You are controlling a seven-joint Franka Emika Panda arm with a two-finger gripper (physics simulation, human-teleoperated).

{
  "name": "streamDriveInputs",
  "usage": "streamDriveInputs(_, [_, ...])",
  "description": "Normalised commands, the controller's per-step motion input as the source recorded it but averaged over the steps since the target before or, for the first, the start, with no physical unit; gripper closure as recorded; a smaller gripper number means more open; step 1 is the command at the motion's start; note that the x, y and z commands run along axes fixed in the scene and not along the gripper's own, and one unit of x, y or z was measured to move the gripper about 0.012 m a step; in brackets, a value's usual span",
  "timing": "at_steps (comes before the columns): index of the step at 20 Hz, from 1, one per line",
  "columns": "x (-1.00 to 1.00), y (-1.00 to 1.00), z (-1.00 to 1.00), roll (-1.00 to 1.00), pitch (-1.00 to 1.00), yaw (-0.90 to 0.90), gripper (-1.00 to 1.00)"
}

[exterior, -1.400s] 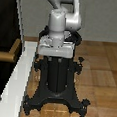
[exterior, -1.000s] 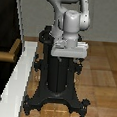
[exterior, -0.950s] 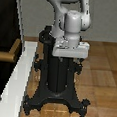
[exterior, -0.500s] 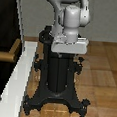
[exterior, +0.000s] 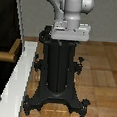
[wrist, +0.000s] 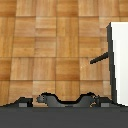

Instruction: Open the door by pressing down and pulling on the handle.

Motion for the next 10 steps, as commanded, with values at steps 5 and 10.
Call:
streamDriveInputs(5, [0.0,-0.4,0.2,0.0,0.0,0.0,-1.0])
streamDriveInputs(10, [0.0,-0.6,0.2,0.0,0.0,0.0,-1.0])
